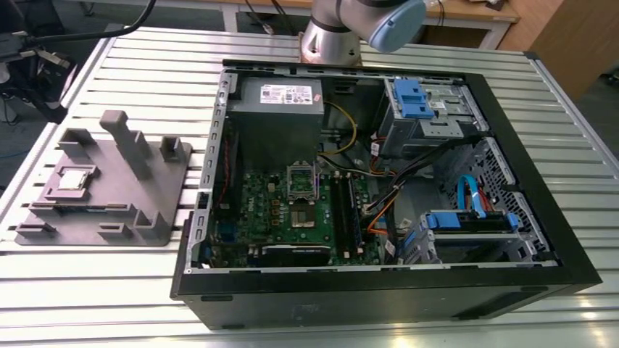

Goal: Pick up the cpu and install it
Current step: 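Reach for the cpu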

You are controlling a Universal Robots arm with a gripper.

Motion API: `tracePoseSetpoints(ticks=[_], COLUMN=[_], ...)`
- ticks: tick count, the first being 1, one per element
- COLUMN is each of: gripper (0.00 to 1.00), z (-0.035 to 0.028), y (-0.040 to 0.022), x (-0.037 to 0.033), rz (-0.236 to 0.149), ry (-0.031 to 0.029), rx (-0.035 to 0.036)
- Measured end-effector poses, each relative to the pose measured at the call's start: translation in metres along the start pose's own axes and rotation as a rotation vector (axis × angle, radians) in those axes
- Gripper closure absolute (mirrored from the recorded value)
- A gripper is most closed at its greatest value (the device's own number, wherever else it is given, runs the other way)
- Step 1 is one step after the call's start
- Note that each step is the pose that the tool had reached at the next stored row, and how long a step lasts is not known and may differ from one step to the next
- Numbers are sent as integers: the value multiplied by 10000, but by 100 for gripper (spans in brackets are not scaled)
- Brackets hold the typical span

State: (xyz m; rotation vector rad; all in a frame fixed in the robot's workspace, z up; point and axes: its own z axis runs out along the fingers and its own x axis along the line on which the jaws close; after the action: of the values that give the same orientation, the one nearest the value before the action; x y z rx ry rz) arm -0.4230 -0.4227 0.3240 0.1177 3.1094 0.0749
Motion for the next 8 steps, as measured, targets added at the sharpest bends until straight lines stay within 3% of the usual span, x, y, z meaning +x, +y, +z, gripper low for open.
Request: tracePoseSetpoints(ticks=[8], gripper=[89], z=[71], y=[-33], x=[86], rz=[2], ry=[0], rx=[2])
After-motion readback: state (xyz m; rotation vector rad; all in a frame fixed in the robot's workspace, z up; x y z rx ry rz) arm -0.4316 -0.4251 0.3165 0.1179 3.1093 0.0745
